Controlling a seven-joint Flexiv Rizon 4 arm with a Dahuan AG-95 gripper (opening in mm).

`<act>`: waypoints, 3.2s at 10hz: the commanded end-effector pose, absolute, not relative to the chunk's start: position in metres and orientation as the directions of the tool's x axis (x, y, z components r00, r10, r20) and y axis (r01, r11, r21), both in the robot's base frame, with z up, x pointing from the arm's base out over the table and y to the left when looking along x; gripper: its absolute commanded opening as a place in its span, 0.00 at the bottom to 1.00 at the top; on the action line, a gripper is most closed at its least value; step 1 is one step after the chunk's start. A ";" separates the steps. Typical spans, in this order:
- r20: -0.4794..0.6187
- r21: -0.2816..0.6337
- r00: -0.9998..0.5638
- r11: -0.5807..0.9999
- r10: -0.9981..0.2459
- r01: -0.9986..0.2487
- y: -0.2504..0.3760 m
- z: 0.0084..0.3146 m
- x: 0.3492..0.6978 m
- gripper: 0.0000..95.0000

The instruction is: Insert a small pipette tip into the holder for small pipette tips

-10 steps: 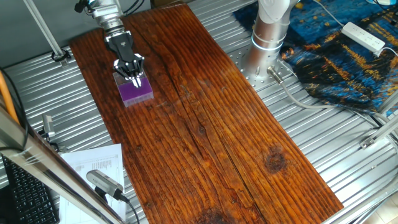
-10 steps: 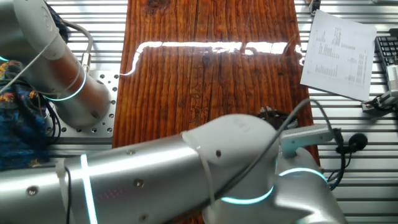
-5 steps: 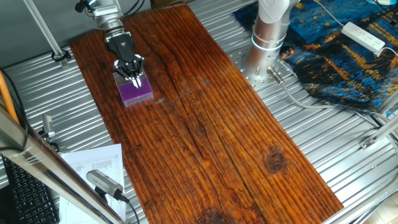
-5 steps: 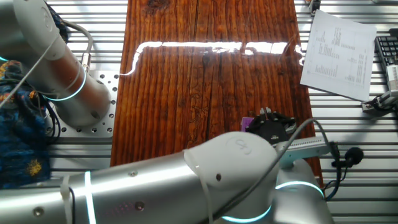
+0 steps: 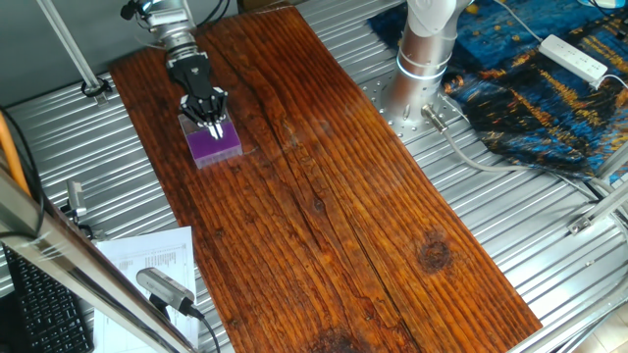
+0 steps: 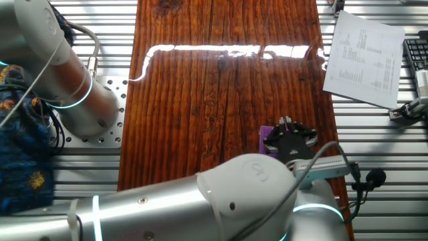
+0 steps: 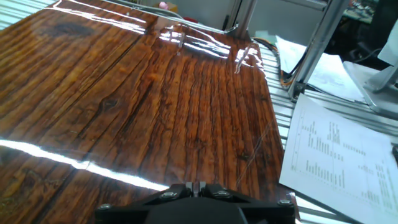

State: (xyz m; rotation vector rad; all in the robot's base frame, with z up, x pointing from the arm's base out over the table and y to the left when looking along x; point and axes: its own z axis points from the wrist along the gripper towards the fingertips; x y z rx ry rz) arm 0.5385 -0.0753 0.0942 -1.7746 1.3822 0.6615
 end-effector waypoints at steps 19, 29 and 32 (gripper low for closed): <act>-0.865 -0.202 0.185 -0.012 -0.467 -0.979 -0.080 0.084 0.532 0.00; -0.868 -0.224 0.204 -0.009 -0.453 -0.974 -0.083 0.075 0.521 0.00; -0.868 -0.229 0.208 -0.008 -0.451 -0.973 -0.084 0.074 0.520 0.00</act>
